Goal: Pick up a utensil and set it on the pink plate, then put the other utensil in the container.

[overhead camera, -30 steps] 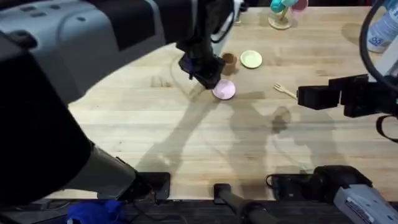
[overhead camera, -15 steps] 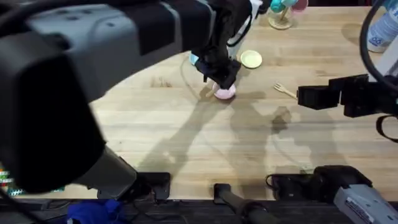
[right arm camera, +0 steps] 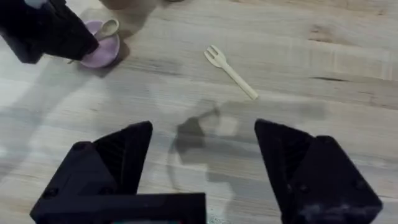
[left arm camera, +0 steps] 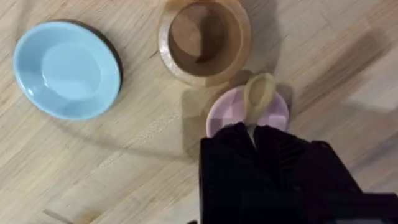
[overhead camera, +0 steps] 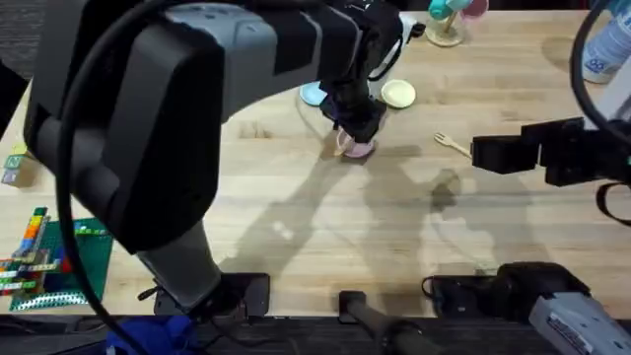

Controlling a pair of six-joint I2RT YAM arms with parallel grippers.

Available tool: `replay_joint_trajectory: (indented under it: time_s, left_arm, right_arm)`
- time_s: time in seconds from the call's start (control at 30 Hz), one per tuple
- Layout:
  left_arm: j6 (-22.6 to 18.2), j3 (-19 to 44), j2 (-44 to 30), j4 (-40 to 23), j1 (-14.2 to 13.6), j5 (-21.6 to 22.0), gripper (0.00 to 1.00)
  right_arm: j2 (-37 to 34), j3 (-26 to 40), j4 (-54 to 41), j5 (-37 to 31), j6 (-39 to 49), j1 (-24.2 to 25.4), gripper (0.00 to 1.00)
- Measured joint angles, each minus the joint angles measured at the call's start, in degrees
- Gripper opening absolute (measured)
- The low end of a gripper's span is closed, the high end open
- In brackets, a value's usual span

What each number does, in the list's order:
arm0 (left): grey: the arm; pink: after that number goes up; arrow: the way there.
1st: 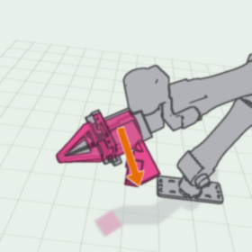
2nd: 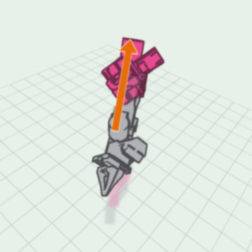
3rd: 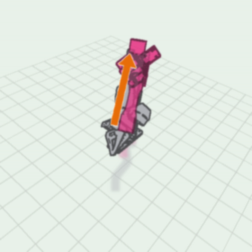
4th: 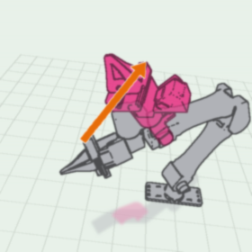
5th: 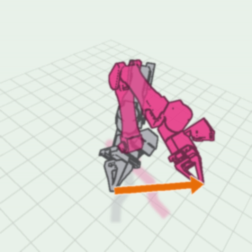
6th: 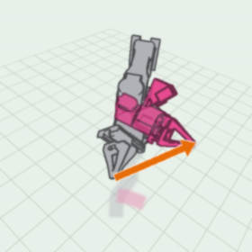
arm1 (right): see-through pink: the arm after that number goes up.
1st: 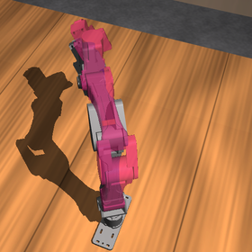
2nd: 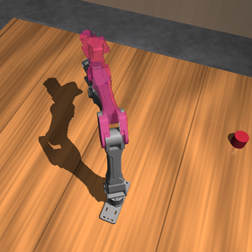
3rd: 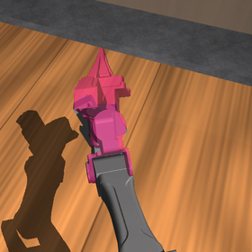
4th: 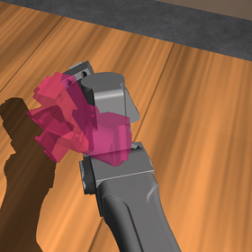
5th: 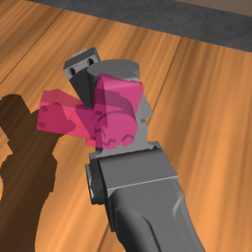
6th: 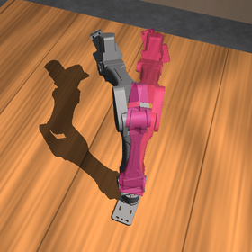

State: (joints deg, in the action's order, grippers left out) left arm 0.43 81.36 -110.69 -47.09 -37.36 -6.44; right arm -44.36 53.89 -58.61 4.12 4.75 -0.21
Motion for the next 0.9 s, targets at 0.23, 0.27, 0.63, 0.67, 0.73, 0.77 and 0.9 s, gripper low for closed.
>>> replay_joint_trajectory:
  time_s: [0.23,0.27,0.63,0.67,0.73,0.77,0.9]
  left_arm:
    - [-0.4,0.0,0.0,-0.1,0.0,0.0,0.267]
    - [-0.5,0.0,0.0,0.0,0.0,0.0,0.276]
    - [-0.9,1.2,0.0,-3.1,0.0,0.0,0.295]
    - [-1.0,1.7,0.0,-3.3,0.0,0.0,0.295]
    - [-1.1,2.8,0.0,-4.1,0.0,0.0,0.295]
    - [-1.1,3.2,0.1,-4.3,0.0,0.0,0.295]
    - [-1.3,3.5,1.2,-6.5,0.0,0.0,0.305]
  right_arm:
    - [0.0,0.0,0.0,0.0,0.0,0.0,0.997]
    - [0.0,0.0,0.0,0.0,0.0,0.0,0.997]
    - [0.0,0.0,0.0,0.0,0.0,0.0,0.998]
    - [0.0,0.0,0.0,0.0,0.0,0.0,0.998]
    - [0.0,0.0,0.0,0.0,0.0,0.0,0.998]
    - [0.0,0.0,0.0,0.0,0.0,0.0,0.998]
    - [0.0,0.0,0.0,0.0,0.0,0.0,0.998]
